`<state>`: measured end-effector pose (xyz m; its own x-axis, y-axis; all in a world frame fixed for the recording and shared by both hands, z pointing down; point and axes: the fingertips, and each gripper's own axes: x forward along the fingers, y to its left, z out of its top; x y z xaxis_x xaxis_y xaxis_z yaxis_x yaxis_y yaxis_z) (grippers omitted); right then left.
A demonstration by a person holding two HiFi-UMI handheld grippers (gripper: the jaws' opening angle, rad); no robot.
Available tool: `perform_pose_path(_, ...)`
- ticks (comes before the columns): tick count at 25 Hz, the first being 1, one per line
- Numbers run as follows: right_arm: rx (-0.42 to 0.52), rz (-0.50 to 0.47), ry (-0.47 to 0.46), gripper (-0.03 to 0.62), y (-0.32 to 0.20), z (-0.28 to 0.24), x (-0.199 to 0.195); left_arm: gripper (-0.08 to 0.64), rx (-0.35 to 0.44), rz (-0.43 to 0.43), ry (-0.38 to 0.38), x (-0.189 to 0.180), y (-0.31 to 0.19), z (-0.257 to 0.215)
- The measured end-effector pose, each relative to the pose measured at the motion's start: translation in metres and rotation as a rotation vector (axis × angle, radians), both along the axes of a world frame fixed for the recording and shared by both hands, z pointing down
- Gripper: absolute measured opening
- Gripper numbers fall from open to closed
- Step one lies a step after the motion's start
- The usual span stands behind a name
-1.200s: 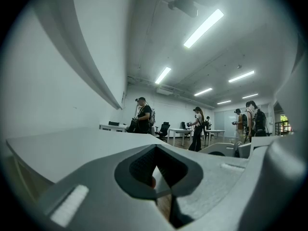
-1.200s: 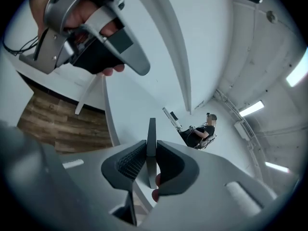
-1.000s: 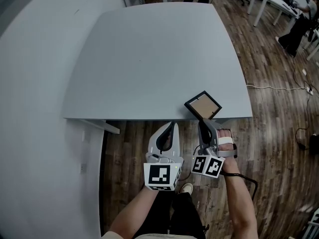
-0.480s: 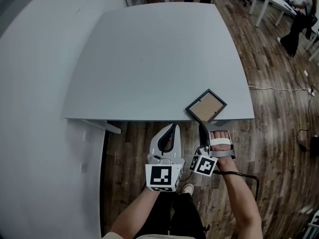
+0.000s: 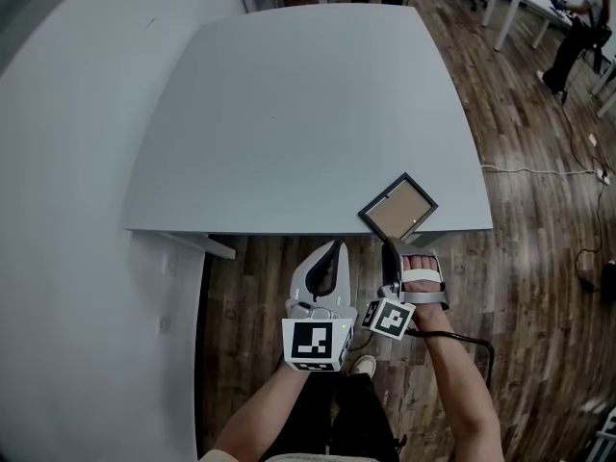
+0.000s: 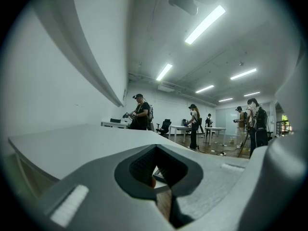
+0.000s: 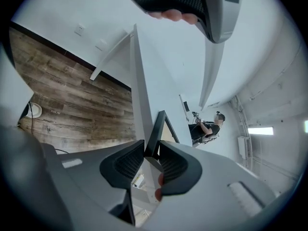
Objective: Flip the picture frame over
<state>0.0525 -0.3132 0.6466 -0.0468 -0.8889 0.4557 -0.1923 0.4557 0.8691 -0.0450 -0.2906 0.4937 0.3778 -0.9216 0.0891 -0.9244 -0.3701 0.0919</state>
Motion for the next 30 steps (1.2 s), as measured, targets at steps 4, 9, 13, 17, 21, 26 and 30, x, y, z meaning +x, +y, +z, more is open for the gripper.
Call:
perform_pose_path(4,-0.028,0.02,-0.029,0.142,-0.002,0.001,0.0,0.0,-0.005,0.002,-0.004,0.001,0.0,0.001)
perform_pose_path(9,-0.069,0.028,-0.051,0.199,0.0,0.007,0.0,0.0,-0.005,0.009,-0.005,0.004,0.002,0.001)
perform_pose_path(13,-0.08,0.047,-0.089,0.239,0.001,0.003,0.001,0.0,-0.004,0.008,-0.008,0.003,0.002,-0.003)
perform_pose_path(17,-0.08,0.06,-0.136,0.252,0.001,-0.005,0.0,0.0,0.003,0.006,-0.01,0.001,0.001,-0.005)
perform_pose_path(21,-0.116,0.098,-0.255,0.255,0.004,-0.021,0.003,0.0,0.009,0.011,-0.013,0.003,0.0,-0.012)
perform_pose_path(26,-0.152,0.156,-0.47,0.256,0.014,-0.05,0.006,0.0,0.03,0.016,-0.016,0.005,-0.002,-0.028)
perform_pose_path(30,-0.124,0.191,-0.638,0.253,0.016,-0.085,0.011,0.0,0.052,0.013,-0.008,0.003,-0.005,-0.045)
